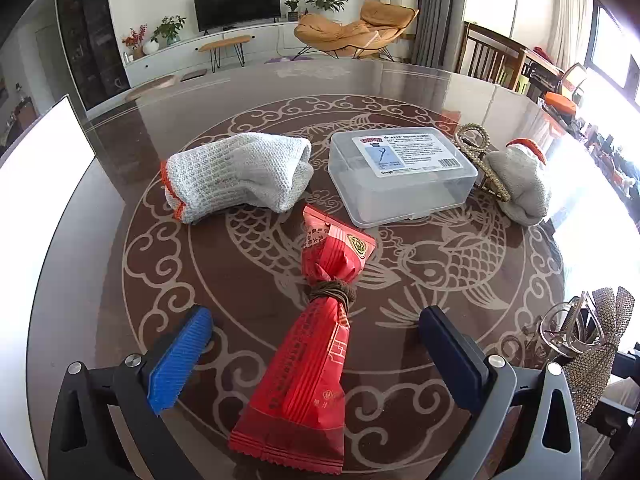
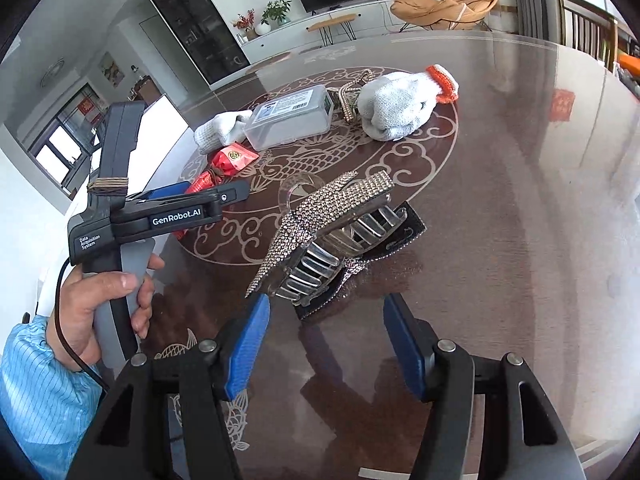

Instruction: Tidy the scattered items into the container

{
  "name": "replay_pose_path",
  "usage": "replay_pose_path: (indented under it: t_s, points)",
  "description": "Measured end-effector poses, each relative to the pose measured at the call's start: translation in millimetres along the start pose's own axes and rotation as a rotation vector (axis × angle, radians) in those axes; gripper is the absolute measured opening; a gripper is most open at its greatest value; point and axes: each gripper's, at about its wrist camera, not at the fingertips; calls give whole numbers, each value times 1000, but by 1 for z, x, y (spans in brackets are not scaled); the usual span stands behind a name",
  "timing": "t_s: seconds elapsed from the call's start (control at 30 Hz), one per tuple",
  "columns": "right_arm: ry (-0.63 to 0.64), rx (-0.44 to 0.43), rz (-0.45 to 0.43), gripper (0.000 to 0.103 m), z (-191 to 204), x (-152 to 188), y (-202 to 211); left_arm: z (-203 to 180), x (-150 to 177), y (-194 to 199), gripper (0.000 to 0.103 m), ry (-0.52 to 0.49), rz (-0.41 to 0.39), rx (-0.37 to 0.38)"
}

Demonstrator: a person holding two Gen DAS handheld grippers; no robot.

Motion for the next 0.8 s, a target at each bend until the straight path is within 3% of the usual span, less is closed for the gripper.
replay_pose_path:
  t_s: [0.1, 0.17, 0.23, 0.3, 0.4, 0.5, 0.57, 0.8]
  points:
    - [-9, 198, -37, 61, -20, -4, 6, 1, 0, 0, 103, -1, -2, 5]
    - [-55, 272, -46, 61, -39, -2, 16, 1, 1, 0, 103, -1, -3, 4]
    - [-101, 231, -45, 61, -45, 5, 27, 1, 1, 0, 103, 0, -4, 3]
    - [-133, 122, -62, 61, -35, 13, 37, 0, 1, 0, 103, 1, -4, 3]
    - [-58, 8, -158, 61, 0, 13, 47, 0, 1, -1, 103, 0, -3, 3]
    - [67, 78, -153, 61, 30, 4, 33, 0, 1, 0, 103, 0, -3, 3]
    - [28, 131, -120, 61, 29, 3, 25, 0, 1, 0, 103, 0, -4, 2]
    - [-109, 41, -28, 61, 15, 24, 21, 0, 1, -1, 103, 0, -4, 3]
Point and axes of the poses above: each gripper's, at about its wrist camera, not at the fingertips, and y roughly against the way its jaws point, z to its left, x to its underside, and after that the axes turned 3 degrees about -x, right-handed
